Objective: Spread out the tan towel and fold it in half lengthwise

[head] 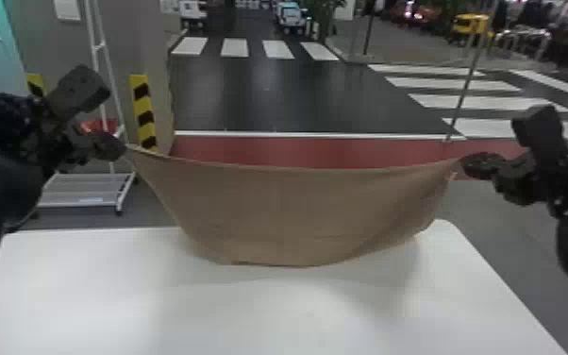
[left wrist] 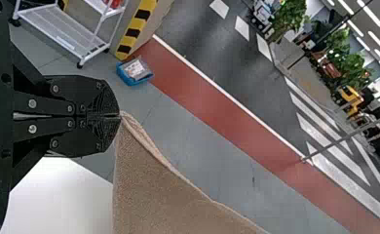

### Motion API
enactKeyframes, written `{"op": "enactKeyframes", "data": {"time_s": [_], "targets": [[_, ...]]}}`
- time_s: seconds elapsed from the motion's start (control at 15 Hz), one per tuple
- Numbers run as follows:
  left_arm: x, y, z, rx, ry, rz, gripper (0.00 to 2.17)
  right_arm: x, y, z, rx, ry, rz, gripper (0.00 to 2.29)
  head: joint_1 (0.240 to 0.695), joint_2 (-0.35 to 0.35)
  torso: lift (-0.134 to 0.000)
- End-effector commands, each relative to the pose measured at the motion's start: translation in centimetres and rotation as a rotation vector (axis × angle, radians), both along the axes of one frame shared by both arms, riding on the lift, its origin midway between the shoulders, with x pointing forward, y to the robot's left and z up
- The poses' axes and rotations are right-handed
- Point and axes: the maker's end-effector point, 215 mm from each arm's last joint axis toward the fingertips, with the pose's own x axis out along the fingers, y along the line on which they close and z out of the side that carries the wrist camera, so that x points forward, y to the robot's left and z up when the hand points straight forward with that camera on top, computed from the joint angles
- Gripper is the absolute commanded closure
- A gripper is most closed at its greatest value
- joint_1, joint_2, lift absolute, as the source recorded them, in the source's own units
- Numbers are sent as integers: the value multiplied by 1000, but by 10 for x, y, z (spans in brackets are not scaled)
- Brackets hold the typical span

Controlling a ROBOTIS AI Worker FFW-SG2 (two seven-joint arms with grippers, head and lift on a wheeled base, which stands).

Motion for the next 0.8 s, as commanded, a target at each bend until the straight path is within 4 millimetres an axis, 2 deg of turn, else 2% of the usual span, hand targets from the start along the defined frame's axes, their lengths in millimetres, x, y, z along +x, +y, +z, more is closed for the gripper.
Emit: {"op": "enactKeyframes", "data": {"time_s": [0.0, 0.07, 0.2, 0.33, 0.47, 0.67, 0.73], "targets": [[-15, 17, 26, -25, -52, 6, 1325, -21, -15, 15, 38, -21, -27, 1595, 414, -109, -125], [-31, 28, 22, -41, -57, 12, 1325, -38, -14, 16, 56, -28, -19, 1595, 402, -110, -125], [-78, 62, 2, -47, -54, 43, 1325, -77, -3, 0, 77, -10, 14, 1595, 398, -107, -125], [-135, 87, -37, -23, -17, 60, 1325, -126, 7, -27, 56, 18, 55, 1595, 428, -90, -125], [-198, 108, -82, -15, 35, 83, 1325, -173, 18, -59, 24, 33, 111, 1595, 515, -56, -125], [-254, 117, -130, 29, 103, 55, 1325, -220, 26, -101, 20, 74, 164, 1595, 629, -26, -125], [-270, 117, -141, 42, 118, 26, 1325, -231, 27, -106, 16, 77, 182, 1595, 695, -10, -125]]}}
